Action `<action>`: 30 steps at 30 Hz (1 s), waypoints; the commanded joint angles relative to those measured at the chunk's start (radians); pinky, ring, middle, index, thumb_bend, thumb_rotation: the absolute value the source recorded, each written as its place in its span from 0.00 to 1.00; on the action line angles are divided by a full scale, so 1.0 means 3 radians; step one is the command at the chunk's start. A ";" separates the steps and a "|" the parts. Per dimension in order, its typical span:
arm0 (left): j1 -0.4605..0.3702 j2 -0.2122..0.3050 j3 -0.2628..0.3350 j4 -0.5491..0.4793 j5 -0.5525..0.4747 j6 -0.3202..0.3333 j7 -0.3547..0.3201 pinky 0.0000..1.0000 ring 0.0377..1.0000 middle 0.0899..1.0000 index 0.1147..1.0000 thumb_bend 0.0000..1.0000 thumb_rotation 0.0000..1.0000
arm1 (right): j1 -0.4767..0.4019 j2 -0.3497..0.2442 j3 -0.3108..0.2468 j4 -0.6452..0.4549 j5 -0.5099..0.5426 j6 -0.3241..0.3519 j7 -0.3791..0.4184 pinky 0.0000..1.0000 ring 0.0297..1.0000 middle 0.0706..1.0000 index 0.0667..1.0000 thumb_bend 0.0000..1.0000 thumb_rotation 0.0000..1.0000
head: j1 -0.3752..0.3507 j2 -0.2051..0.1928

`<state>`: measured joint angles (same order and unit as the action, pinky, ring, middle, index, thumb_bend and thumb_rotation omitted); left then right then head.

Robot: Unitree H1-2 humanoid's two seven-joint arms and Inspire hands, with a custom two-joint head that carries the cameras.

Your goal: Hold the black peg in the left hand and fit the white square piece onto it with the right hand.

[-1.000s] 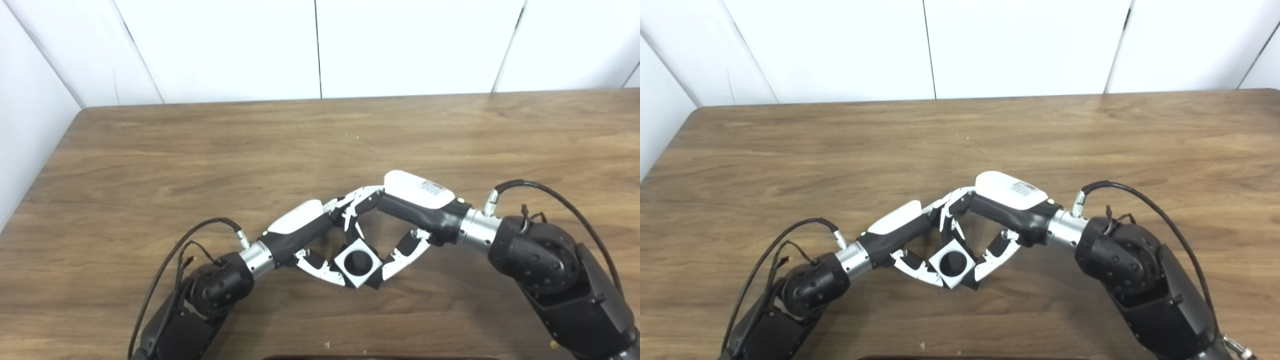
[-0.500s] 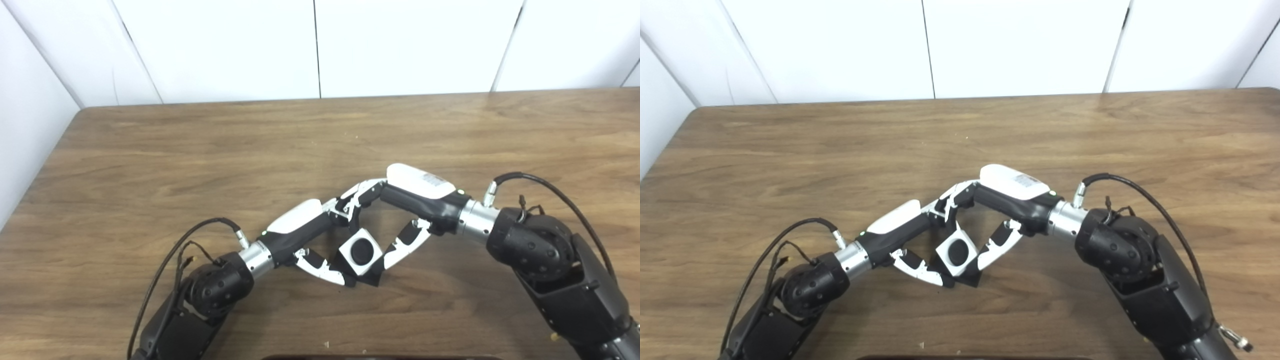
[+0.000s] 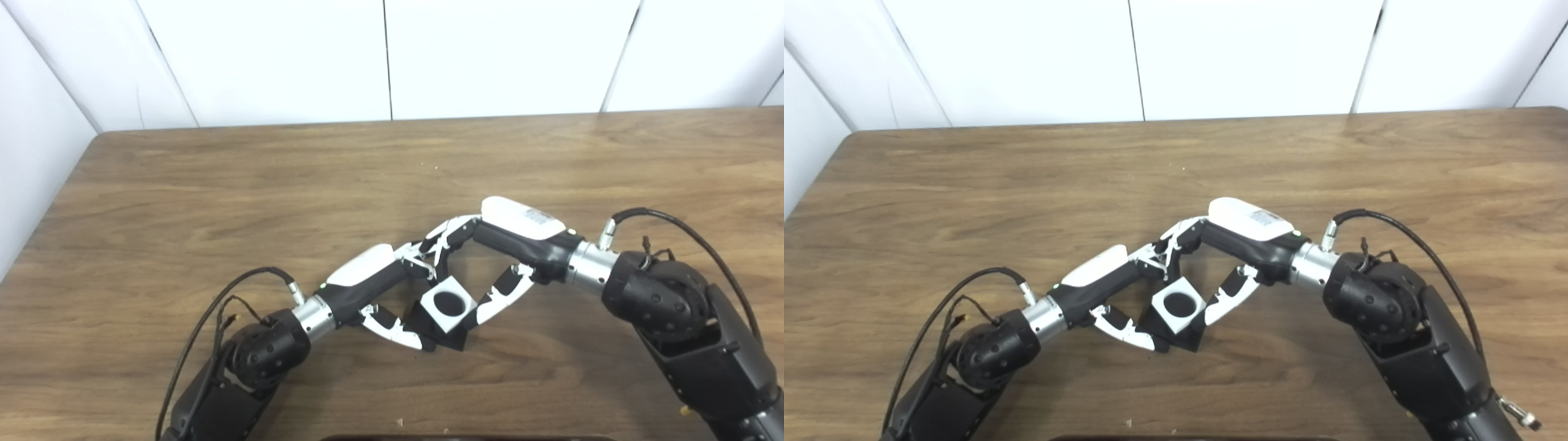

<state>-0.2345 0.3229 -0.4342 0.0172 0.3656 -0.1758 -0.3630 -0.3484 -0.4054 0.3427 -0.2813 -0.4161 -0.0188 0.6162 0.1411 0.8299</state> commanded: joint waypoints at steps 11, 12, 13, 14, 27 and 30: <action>0.0065 0.0080 -0.0053 0.0058 0.0146 0.0208 -0.0148 1.00 1.00 0.97 0.42 0.52 0.07 | -0.0087 -0.0023 -0.0071 -0.0085 -0.0001 -0.0030 -0.0080 0.74 0.81 0.75 0.44 0.51 0.13 | 0.0008 0.0006; 0.0064 0.0081 -0.0054 0.0054 0.0148 0.0213 -0.0151 1.00 1.00 0.97 0.42 0.52 0.07 | -0.0087 -0.0023 -0.0069 -0.0089 -0.0001 -0.0028 -0.0077 0.74 0.81 0.75 0.44 0.51 0.13 | 0.0008 0.0006; 0.0065 0.0082 -0.0054 0.0048 0.0150 0.0222 -0.0154 1.00 1.00 0.97 0.42 0.52 0.07 | -0.0087 -0.0022 -0.0069 -0.0093 0.0001 -0.0028 -0.0076 0.73 0.81 0.75 0.44 0.51 0.13 | 0.0011 0.0008; 0.0066 0.0084 -0.0053 0.0040 0.0143 0.0230 -0.0162 1.00 1.00 0.97 0.42 0.52 0.07 | -0.0085 -0.0020 -0.0070 -0.0096 0.0002 -0.0033 -0.0081 0.73 0.81 0.75 0.44 0.51 0.13 | 0.0006 0.0010; 0.0058 0.0099 -0.0051 0.0028 0.0131 0.0222 -0.0177 1.00 1.00 0.97 0.42 0.52 0.07 | -0.0147 -0.0091 -0.0011 -0.0223 0.0002 0.0284 0.0197 0.72 0.84 0.88 0.84 0.99 0.42 | 0.0005 0.0019; 0.0058 0.0104 -0.0058 0.0025 0.0145 0.0229 -0.0182 1.00 1.00 0.97 0.42 0.52 0.07 | -0.0154 -0.0099 -0.0004 -0.0227 0.0001 0.0308 0.0204 0.72 0.84 0.89 0.86 1.00 0.42 | 0.0006 0.0025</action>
<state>-0.2346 0.3239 -0.4347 0.0093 0.3656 -0.1662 -0.3677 -0.3506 -0.4314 0.3508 -0.3133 -0.4222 0.0666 0.6792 0.1426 0.8360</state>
